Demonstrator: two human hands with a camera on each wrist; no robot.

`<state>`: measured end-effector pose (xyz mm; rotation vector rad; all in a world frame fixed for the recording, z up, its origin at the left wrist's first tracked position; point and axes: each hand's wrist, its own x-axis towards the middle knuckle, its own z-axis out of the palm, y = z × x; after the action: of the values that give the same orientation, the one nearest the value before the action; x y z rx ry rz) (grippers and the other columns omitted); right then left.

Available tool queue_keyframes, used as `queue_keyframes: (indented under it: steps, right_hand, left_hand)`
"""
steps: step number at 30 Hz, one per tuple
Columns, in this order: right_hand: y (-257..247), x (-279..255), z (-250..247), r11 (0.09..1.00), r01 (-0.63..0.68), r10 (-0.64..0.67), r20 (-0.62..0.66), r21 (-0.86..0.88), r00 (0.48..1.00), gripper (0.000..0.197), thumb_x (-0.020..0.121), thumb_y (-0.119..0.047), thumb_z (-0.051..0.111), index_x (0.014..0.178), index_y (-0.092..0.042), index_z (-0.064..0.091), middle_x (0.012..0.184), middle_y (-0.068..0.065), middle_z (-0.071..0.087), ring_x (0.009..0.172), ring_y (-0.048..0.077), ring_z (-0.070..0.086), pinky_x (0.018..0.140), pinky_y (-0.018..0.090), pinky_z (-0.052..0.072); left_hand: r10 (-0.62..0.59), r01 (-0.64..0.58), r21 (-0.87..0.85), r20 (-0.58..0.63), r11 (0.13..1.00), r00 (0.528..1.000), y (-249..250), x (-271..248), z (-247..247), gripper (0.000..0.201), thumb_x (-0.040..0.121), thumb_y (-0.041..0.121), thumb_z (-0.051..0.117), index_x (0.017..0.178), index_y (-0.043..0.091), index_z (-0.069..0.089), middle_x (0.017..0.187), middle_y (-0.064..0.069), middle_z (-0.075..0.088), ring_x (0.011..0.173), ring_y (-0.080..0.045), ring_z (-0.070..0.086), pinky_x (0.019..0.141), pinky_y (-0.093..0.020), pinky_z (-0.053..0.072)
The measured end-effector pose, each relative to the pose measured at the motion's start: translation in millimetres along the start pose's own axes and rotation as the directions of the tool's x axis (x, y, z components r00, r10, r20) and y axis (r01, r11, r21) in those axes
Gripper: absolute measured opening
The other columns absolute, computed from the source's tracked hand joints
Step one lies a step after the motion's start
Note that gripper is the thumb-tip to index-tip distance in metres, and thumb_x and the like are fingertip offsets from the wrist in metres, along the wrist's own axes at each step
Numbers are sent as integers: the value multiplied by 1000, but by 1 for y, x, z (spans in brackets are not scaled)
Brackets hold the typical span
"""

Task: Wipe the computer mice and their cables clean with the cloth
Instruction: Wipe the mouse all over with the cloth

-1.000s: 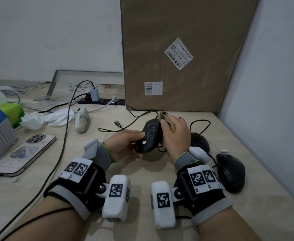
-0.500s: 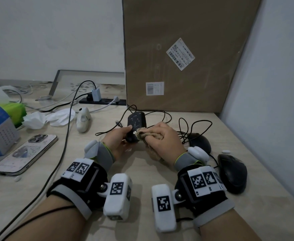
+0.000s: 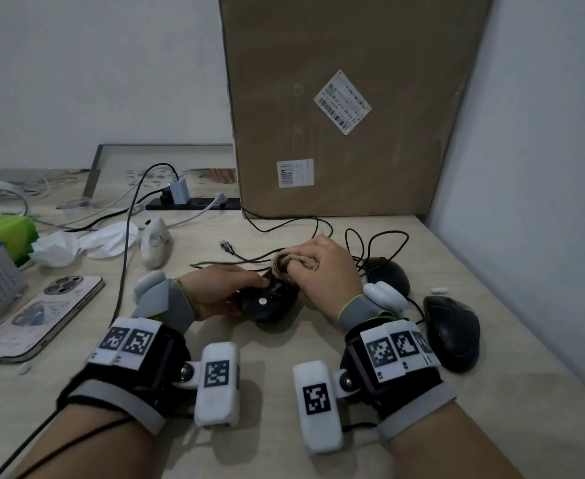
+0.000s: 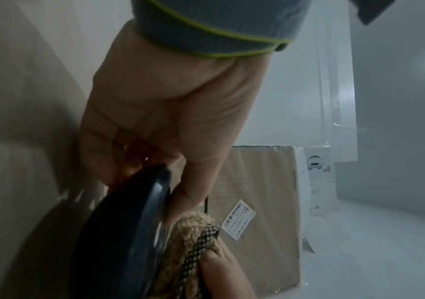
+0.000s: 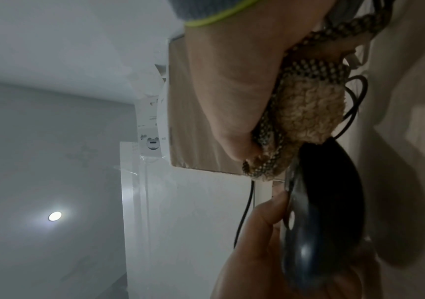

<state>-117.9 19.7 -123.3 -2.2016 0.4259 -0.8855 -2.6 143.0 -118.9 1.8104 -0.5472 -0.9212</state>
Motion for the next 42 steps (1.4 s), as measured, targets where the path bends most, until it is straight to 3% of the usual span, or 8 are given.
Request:
queue_keyframes:
  steps: [5,11,17,20,23,28,31,42]
  right_hand:
    - [5,3,-3,998,-58,59,-51,19,997,30,85,-18,56,112,-25,70,99,1,60,94,15,58,79,22,42]
    - [14,7,-6,986,-152,158,-100,64,982,33,90,-19,54,121,-21,64,118,2,63,110,16,57,90,20,40]
    - [14,8,-7,978,-91,137,-250,188,959,15,84,-20,66,97,-23,60,99,-7,61,91,7,56,80,19,45]
    - [12,6,-5,987,-4,33,-180,158,983,21,83,-20,68,103,-19,64,108,-3,57,96,6,52,80,4,37]
    - [11,5,-3,994,12,-6,-48,113,999,30,84,-21,67,114,-16,65,123,0,53,112,10,49,96,13,35]
    - [9,3,-1,996,14,-21,77,92,997,34,85,-19,66,118,-13,65,124,0,54,111,9,51,83,-4,31]
    - [6,1,1,997,25,-35,137,75,990,28,83,-15,67,110,-13,71,112,2,62,102,13,57,82,10,39]
    - [5,0,1,976,89,-76,-75,201,994,33,79,-8,67,111,-16,68,107,-2,66,97,7,59,85,10,45]
  left_hand:
    - [8,-28,155,134,987,991,0,-5,-5,20,86,18,64,98,2,66,96,-16,64,88,-26,57,72,-33,48]
    - [40,-56,98,164,994,986,-4,-2,-8,62,42,38,75,94,6,68,91,-12,68,86,-24,60,79,-36,49]
    - [97,-88,-65,147,994,984,-7,2,-6,25,69,21,70,91,11,66,89,-8,66,79,-20,61,75,-33,48]
    - [147,-133,-164,78,977,986,-6,4,-2,12,89,13,61,100,11,63,95,-10,65,82,-21,62,71,-33,52]
    - [181,-173,-215,21,961,983,-6,6,2,10,92,12,55,98,11,62,91,-9,65,78,-20,62,64,-30,53]
    - [185,-211,-266,-118,941,976,-6,11,6,11,94,17,53,98,10,61,93,-14,63,81,-26,57,52,-26,54]
    - [173,-254,-408,-225,877,959,-4,15,5,8,92,17,57,97,10,59,87,-10,65,64,-18,63,55,-26,56]
    - [177,-159,-648,-38,745,983,1,10,12,45,98,39,41,126,8,55,126,-20,57,101,-26,59,74,-32,59]
